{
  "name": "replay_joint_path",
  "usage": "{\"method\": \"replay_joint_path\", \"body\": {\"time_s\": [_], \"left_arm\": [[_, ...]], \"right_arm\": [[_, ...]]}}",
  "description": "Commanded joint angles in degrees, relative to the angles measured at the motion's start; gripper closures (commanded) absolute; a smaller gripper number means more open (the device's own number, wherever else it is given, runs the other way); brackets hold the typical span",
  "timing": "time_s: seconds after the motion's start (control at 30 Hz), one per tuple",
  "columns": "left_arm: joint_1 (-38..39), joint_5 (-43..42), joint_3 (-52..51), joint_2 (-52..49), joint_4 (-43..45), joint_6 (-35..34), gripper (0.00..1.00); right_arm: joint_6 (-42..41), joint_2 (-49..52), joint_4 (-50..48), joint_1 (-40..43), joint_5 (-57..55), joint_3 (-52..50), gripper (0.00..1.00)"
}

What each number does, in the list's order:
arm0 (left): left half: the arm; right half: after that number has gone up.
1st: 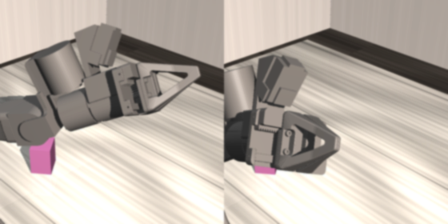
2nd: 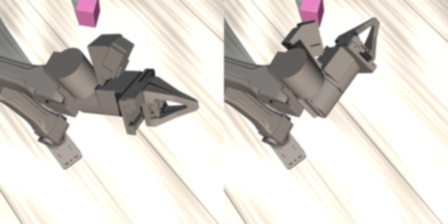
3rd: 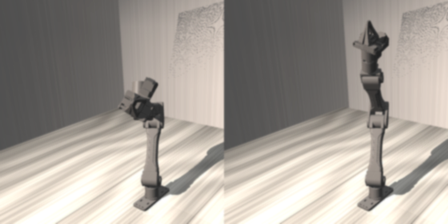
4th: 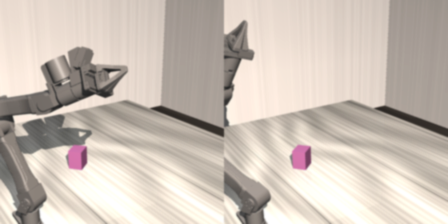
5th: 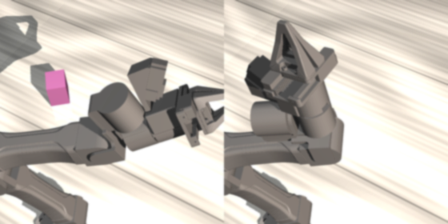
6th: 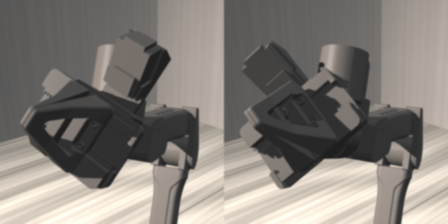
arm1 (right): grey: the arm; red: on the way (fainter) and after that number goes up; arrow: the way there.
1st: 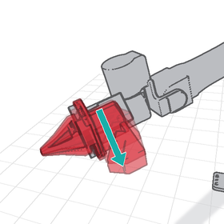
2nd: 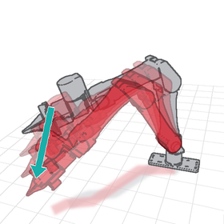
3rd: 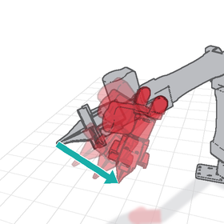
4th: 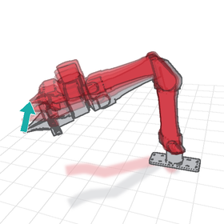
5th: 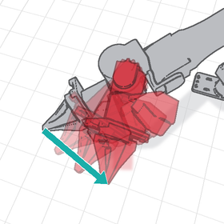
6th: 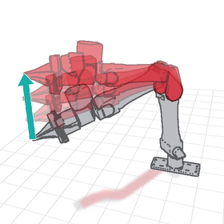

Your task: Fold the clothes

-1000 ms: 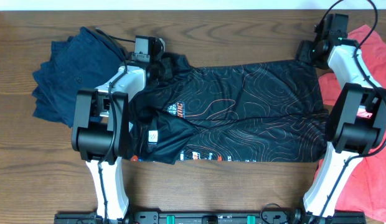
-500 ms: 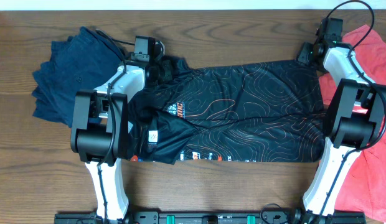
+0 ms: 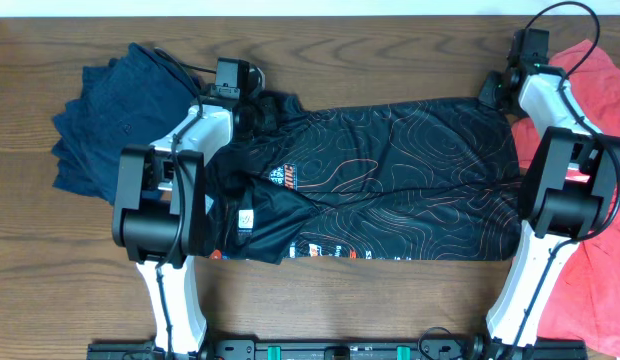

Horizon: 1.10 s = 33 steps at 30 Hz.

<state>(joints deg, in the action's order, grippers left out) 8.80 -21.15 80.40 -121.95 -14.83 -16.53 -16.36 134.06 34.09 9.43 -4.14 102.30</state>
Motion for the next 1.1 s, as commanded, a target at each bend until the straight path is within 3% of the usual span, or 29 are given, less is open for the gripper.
{"method": "replay_joint_path", "body": {"time_s": [0.0, 0.2, 0.43, 0.63, 1.07], "left_arm": [[-0.04, -0.92, 0.42, 5.49, -1.86, 0.15, 0.94], [-0.04, -0.92, 0.42, 11.98, -13.42, 0.17, 0.94], [-0.04, -0.68, 0.42, 16.63, -31.08, 1.27, 0.94], [-0.04, 1.25, 0.39, 17.51, -44.09, 1.64, 0.94], [0.17, 1.25, -1.36, 17.51, -58.31, 3.17, 0.94]], "right_arm": [[-1.49, -1.29, 2.67, -0.26, -0.44, -0.2, 0.99], [-2.05, -10.27, 11.37, 1.03, -2.6, -0.2, 0.99], [-2.01, -18.58, 33.68, 2.01, -5.84, -0.2, 0.99], [-2.05, -19.3, 49.16, 3.3, -10.82, -1.14, 0.99], [-2.95, -19.32, 47.12, 4.81, -12.83, -16.87, 0.98]]}}
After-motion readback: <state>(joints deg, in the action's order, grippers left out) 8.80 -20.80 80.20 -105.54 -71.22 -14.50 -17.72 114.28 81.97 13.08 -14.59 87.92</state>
